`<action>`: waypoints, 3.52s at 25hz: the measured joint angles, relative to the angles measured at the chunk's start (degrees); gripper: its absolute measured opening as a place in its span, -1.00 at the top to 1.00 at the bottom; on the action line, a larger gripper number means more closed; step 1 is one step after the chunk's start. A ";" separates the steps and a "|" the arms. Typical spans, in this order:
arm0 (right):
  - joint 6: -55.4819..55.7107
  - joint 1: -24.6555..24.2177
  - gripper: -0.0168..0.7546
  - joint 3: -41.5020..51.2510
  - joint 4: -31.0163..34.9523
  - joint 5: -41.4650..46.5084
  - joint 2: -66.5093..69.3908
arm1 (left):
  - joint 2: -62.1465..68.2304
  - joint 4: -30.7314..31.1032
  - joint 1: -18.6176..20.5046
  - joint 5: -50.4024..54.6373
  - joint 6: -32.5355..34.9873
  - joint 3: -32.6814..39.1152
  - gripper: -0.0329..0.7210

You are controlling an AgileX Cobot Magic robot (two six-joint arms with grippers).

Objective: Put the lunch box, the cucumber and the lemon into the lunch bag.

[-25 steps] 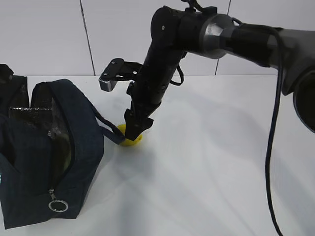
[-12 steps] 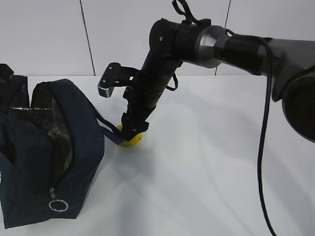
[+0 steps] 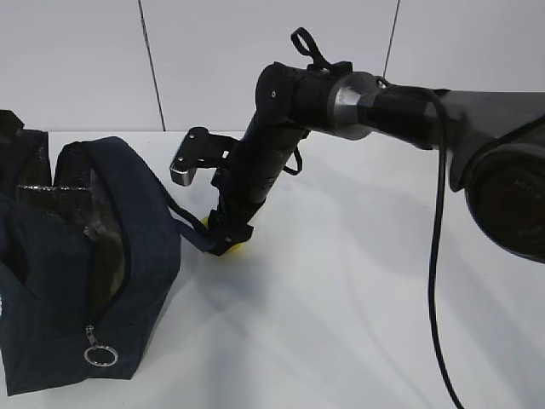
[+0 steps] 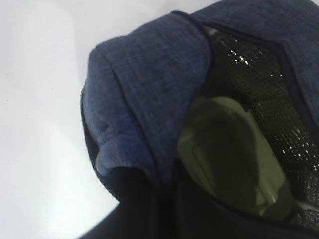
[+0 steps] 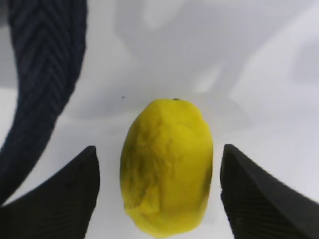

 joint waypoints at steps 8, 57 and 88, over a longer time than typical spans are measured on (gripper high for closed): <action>0.00 0.00 -0.16 0.00 0.00 -0.24 0.27 | 0.00 0.00 0.00 -0.13 0.00 0.00 0.93; 23.58 -3.29 -0.08 -10.23 6.67 12.96 -18.00 | 0.00 -11.79 0.00 -8.24 0.13 0.00 0.93; 19.11 5.91 -0.51 -6.73 14.10 4.23 -10.70 | 0.00 -20.57 0.00 -11.18 5.96 0.00 0.93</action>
